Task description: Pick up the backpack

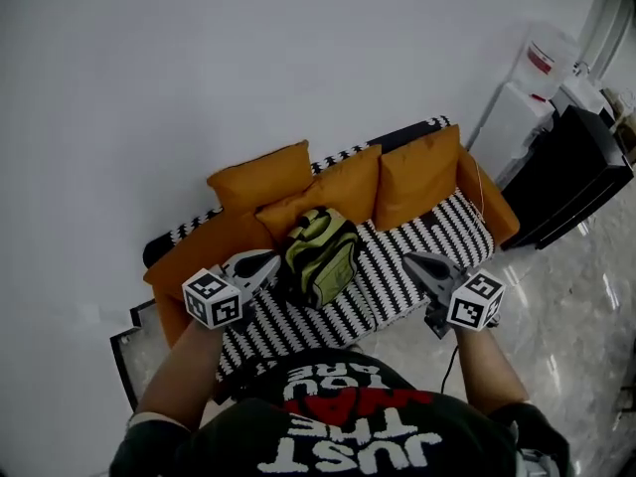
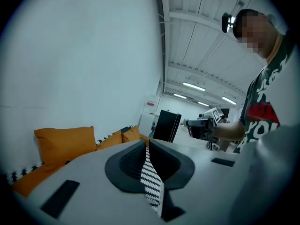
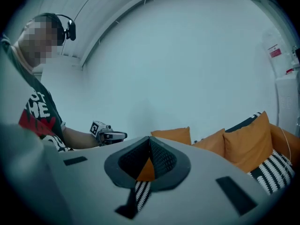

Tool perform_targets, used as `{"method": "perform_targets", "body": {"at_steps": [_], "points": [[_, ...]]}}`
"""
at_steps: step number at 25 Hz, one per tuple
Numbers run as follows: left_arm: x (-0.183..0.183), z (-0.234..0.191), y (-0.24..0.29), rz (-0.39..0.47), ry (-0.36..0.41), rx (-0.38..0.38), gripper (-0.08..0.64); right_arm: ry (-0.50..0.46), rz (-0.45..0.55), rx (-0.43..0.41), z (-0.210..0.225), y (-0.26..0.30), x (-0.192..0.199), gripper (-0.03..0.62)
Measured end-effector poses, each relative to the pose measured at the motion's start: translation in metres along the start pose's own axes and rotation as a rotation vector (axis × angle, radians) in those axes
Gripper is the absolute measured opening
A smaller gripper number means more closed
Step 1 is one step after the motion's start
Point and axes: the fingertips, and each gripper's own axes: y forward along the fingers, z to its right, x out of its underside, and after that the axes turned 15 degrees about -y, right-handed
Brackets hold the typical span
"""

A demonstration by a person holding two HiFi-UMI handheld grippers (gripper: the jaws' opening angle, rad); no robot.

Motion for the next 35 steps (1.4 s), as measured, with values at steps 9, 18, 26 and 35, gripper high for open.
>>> {"method": "perform_targets", "body": {"at_steps": [9,18,26,35], "points": [[0.057,-0.067,0.116,-0.538,0.417,-0.003,0.140,0.070,-0.073,-0.008,0.007,0.053,0.054,0.027],[0.136,-0.138,0.177,-0.897,0.639,-0.054,0.192,0.164,-0.099,0.026,-0.002,0.063,0.110,0.027],[0.159,-0.142,0.199,-1.021,0.534,-0.033,0.192,0.229,-0.105,0.026,-0.003,0.049,0.137,0.027],[0.163,-0.178,0.216,-1.081,0.534,-0.287,0.176,0.270,-0.106,0.057,0.009,0.029,0.146,0.026]]}}
